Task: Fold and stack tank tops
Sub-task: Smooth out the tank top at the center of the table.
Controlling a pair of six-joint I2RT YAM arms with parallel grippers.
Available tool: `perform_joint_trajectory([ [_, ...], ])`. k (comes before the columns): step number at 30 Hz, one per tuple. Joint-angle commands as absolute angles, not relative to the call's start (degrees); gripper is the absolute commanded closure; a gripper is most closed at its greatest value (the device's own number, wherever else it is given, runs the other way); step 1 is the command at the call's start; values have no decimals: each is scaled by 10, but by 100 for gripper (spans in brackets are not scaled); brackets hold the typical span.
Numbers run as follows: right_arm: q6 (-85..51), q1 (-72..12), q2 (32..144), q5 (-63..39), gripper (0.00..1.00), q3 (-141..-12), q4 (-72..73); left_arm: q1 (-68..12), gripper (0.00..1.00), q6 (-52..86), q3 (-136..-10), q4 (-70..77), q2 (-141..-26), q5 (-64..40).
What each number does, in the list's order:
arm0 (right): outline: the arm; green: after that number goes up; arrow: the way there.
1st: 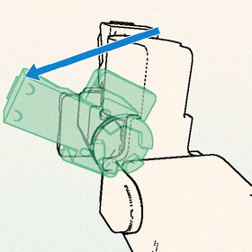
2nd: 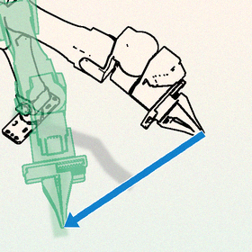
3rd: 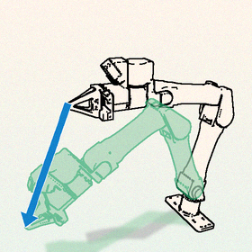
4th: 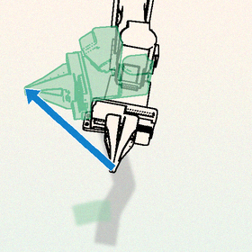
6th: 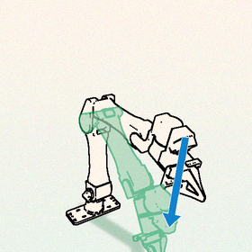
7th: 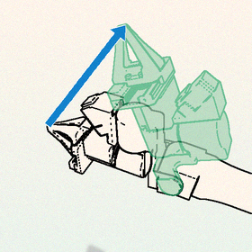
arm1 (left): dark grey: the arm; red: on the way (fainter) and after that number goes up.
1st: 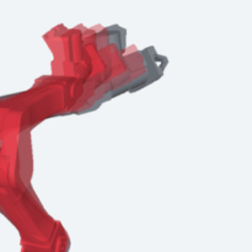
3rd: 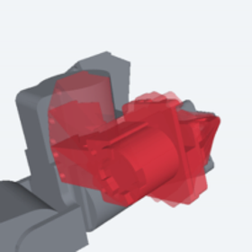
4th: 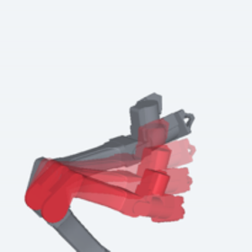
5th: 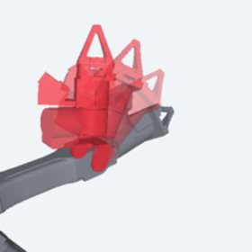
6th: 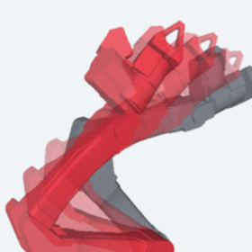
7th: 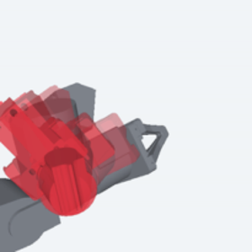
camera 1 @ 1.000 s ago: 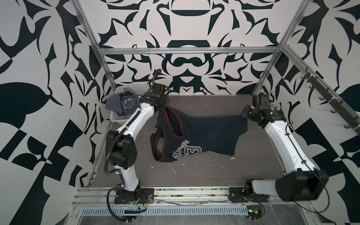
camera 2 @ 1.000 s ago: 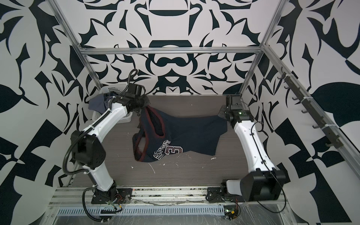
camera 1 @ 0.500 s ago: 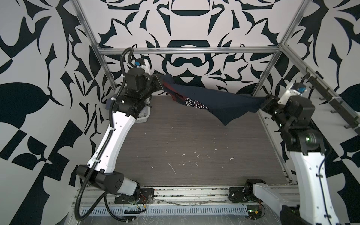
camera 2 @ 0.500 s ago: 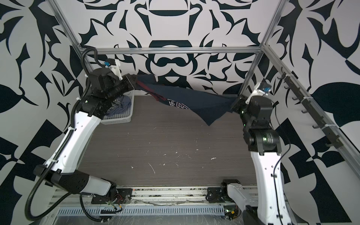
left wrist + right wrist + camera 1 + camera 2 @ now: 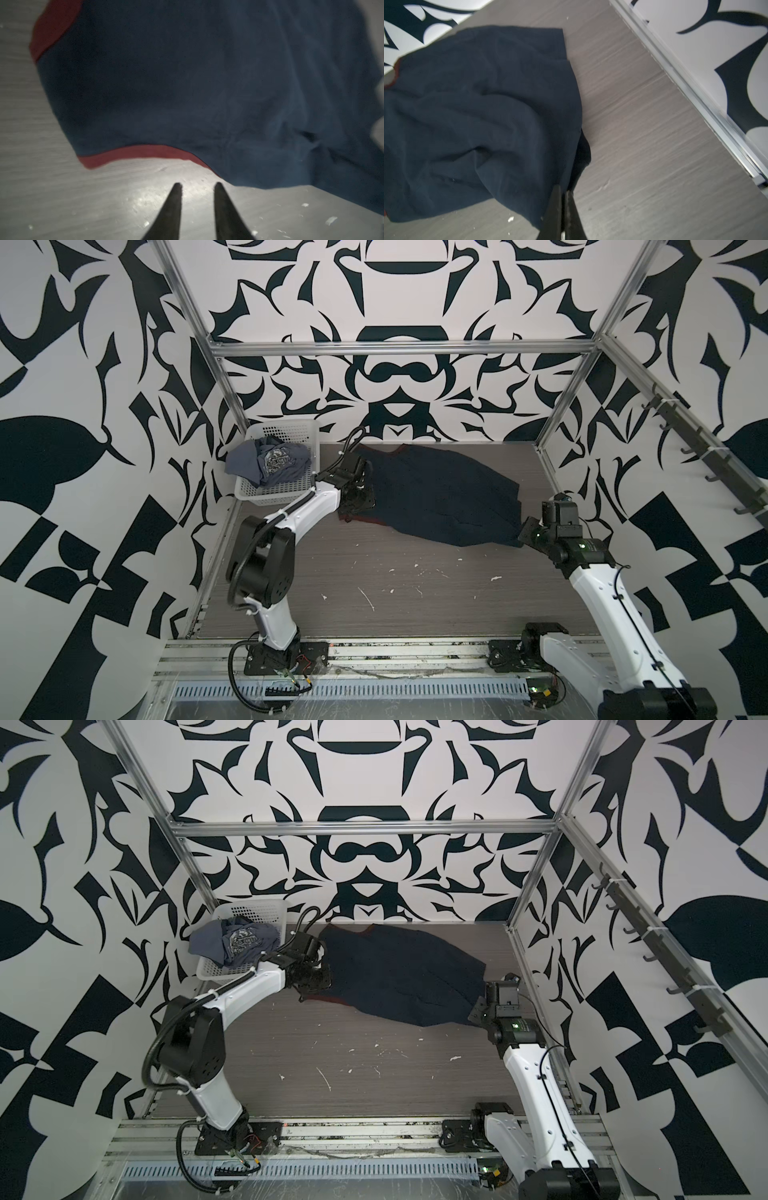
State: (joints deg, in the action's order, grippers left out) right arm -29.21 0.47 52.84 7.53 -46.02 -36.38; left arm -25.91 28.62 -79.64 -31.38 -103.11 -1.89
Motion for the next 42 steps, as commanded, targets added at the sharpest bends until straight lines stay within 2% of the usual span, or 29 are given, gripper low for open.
perform_joint_trajectory([
  [1, -296, 8, 541, 90, 100, -492, -327, -270, 50, 286, -835, -352, -995, 46],
  [3, -292, 8, 547, 90, 100, -498, -327, -270, 36, 313, -799, -340, -965, 96],
  [5, -291, 8, 548, 96, 100, -495, -327, -249, 32, 344, -759, -340, -942, 135],
  [7, -288, 9, 545, 103, 100, -489, -327, -211, 30, 375, -732, -345, -935, 131],
  [10, -288, 10, 533, 139, 100, -479, -336, -172, 30, 388, -716, -334, -947, 122],
  [22, -288, 11, 466, 197, 100, -468, -382, -170, 36, 386, -801, -320, -1110, 109],
  [28, -288, 11, 469, 199, 100, -465, -385, -169, 50, 386, -801, -311, -1138, 99],
  [33, -291, 11, 470, 201, 100, -468, -386, -170, 72, 380, -792, -298, -1133, 80],
  [38, -291, 11, 481, 202, 100, -479, -385, -173, 99, 368, -786, -298, -1095, 87],
  [42, -291, 11, 499, 194, 100, -517, -384, -173, 100, 356, -811, -317, -1015, 111],
])
